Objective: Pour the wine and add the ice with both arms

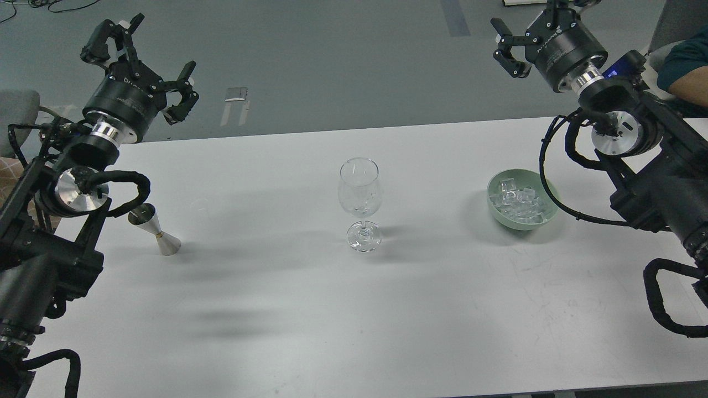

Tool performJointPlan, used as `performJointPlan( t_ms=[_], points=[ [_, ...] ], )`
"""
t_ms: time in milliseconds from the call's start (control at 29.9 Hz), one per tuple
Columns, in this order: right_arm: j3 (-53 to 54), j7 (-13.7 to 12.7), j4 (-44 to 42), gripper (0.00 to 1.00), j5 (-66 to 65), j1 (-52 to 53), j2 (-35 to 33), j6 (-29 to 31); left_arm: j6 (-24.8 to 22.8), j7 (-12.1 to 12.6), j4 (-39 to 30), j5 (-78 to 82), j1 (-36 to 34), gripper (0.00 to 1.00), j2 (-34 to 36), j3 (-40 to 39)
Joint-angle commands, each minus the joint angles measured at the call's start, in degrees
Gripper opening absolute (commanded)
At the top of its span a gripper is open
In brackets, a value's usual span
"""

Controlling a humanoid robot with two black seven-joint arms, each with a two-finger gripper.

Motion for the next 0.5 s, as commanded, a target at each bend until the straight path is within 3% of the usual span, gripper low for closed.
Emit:
performJointPlan(
  t_ms=[0,468],
  points=[
    [-0.1,0.1,0.0,1.0,0.0,-0.1,0.0,-0.1,1.0,-0.4,0.0,0.3,0.0,0.99,0.0,0.0],
    [-0.1,0.0,0.0,1.0,0.0,0.0,0.0,-0.1,1.1,-0.6,-0.6,0.2,0.0,0.99,-0.1,-1.4]
  ],
)
